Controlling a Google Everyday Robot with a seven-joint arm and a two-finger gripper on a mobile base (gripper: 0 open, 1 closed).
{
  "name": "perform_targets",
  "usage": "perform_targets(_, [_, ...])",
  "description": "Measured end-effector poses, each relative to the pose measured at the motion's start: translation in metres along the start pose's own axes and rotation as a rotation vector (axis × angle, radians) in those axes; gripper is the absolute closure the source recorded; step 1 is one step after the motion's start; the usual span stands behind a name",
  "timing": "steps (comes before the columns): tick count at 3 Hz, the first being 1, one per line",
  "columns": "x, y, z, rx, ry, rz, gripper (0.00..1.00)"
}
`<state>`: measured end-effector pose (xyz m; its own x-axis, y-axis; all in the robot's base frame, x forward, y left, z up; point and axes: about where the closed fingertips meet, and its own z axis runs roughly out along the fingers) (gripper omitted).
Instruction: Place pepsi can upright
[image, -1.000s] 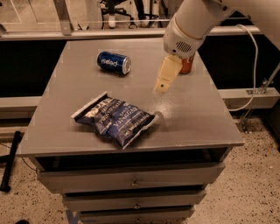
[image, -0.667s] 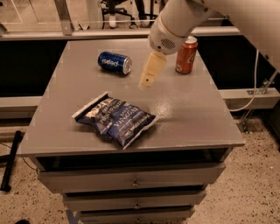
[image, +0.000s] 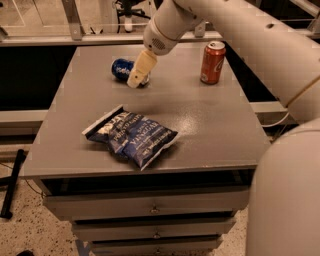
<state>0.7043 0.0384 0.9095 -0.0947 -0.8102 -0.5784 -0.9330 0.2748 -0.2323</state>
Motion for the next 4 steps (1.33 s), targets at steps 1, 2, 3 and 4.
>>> perform_targets(1, [-0.014,-0.018,0.036,0.015,0.003,0.072,0.00])
perform_targets(2, [-0.019,-0.028,0.067,0.027,0.040,0.115,0.00])
perform_targets(3, [-0.024,-0.036,0.088,0.036,0.077,0.125,0.00])
perform_targets(4, [-0.034,-0.040,0.101,0.045,0.116,0.102,0.00])
